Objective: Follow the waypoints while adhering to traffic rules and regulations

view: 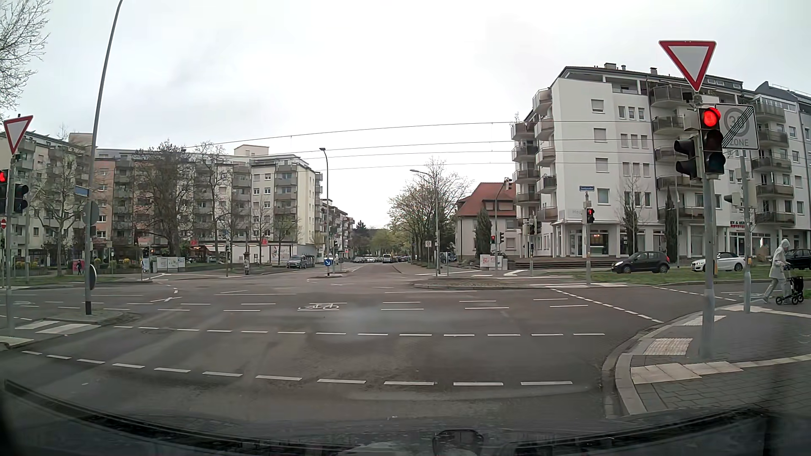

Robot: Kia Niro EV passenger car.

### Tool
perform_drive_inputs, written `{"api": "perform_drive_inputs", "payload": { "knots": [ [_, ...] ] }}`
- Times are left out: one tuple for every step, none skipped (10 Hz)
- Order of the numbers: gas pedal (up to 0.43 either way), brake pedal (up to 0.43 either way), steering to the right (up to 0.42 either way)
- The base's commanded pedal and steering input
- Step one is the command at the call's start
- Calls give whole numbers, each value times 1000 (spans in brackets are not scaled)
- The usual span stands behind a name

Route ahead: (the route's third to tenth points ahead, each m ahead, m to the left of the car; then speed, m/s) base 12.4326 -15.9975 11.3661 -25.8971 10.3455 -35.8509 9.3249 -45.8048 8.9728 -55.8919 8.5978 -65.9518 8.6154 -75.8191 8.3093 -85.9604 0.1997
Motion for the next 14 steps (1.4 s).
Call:
{"api": "perform_drive_inputs", "payload": {
  "knots": [
    [0, 159, -80],
    [0, 165, -80],
    [0, 171, -80],
    [0, 171, -80],
    [0, 189, -80],
    [0, 213, -80],
    [0, 226, -80],
    [0, 232, -81],
    [0, 238, -80],
    [0, 244, -81],
    [0, 244, -81],
    [0, 244, -81],
    [0, 250, -81],
    [0, 250, -81]
  ]
}}
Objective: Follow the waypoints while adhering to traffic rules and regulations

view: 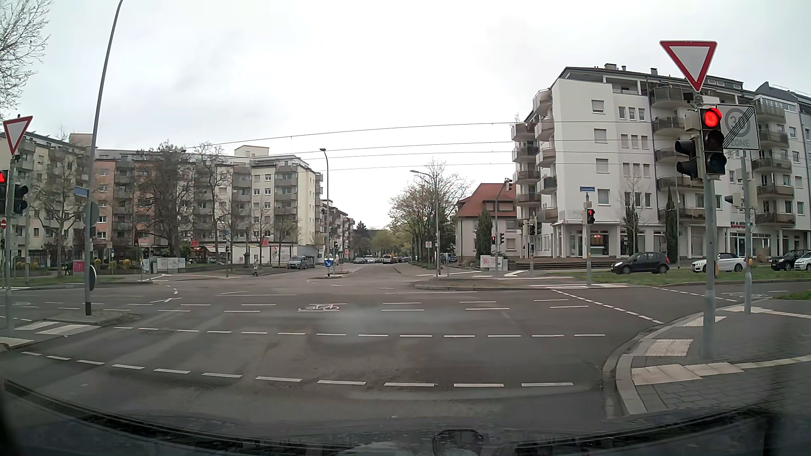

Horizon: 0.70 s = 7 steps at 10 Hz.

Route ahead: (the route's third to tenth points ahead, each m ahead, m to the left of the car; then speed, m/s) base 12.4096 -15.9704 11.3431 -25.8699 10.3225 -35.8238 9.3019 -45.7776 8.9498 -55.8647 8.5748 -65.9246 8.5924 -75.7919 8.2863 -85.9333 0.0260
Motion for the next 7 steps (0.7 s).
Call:
{"api": "perform_drive_inputs", "payload": {
  "knots": [
    [0, 250, -81],
    [0, 250, -81],
    [0, 250, -81],
    [0, 250, -81],
    [0, 250, -81],
    [0, 250, -81],
    [0, 250, -81]
  ]
}}
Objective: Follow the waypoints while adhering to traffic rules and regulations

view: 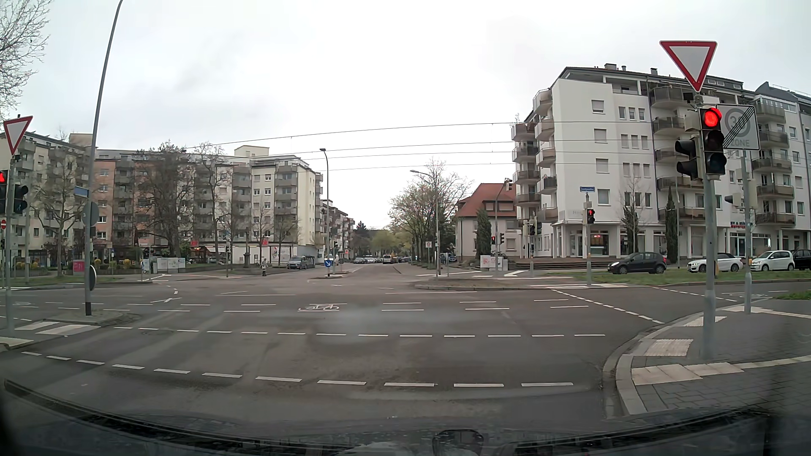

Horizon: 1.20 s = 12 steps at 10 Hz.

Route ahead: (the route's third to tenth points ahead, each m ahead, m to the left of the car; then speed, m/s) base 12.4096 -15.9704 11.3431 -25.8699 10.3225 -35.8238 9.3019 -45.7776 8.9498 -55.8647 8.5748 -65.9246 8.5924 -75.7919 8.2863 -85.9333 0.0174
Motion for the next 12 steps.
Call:
{"api": "perform_drive_inputs", "payload": {
  "knots": [
    [0, 250, -81],
    [0, 250, -82],
    [0, 250, -82],
    [0, 250, -82],
    [0, 256, -82],
    [0, 250, -82],
    [0, 256, -82],
    [0, 256, -82],
    [0, 256, -82],
    [0, 256, -82],
    [0, 256, -82],
    [0, 256, -82]
  ]
}}
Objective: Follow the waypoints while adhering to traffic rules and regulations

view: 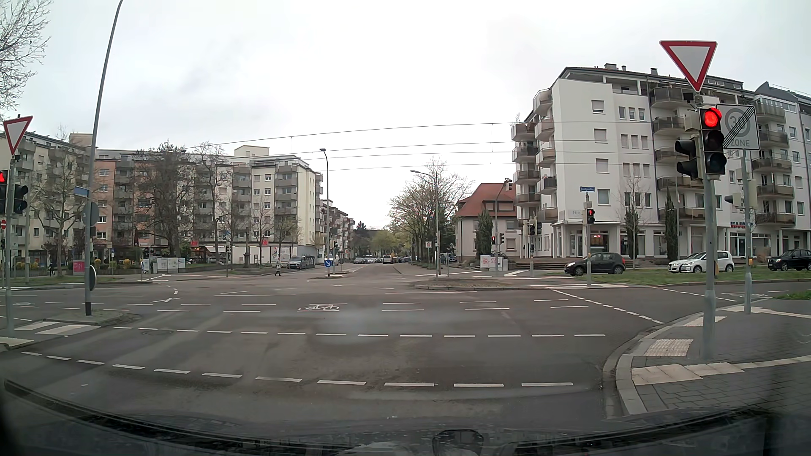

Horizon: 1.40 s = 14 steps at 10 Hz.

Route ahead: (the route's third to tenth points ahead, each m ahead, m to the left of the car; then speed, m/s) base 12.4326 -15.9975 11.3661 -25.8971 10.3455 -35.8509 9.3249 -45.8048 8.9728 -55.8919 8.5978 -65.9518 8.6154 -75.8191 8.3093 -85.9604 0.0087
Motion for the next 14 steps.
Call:
{"api": "perform_drive_inputs", "payload": {
  "knots": [
    [0, 256, -83],
    [0, 250, -83],
    [0, 256, -83],
    [0, 256, -83],
    [0, 250, -83],
    [0, 256, -83],
    [0, 256, -83],
    [0, 256, -83],
    [0, 256, -83],
    [0, 256, -83],
    [0, 256, -83],
    [0, 250, -83],
    [0, 256, -83],
    [0, 256, -83]
  ]
}}
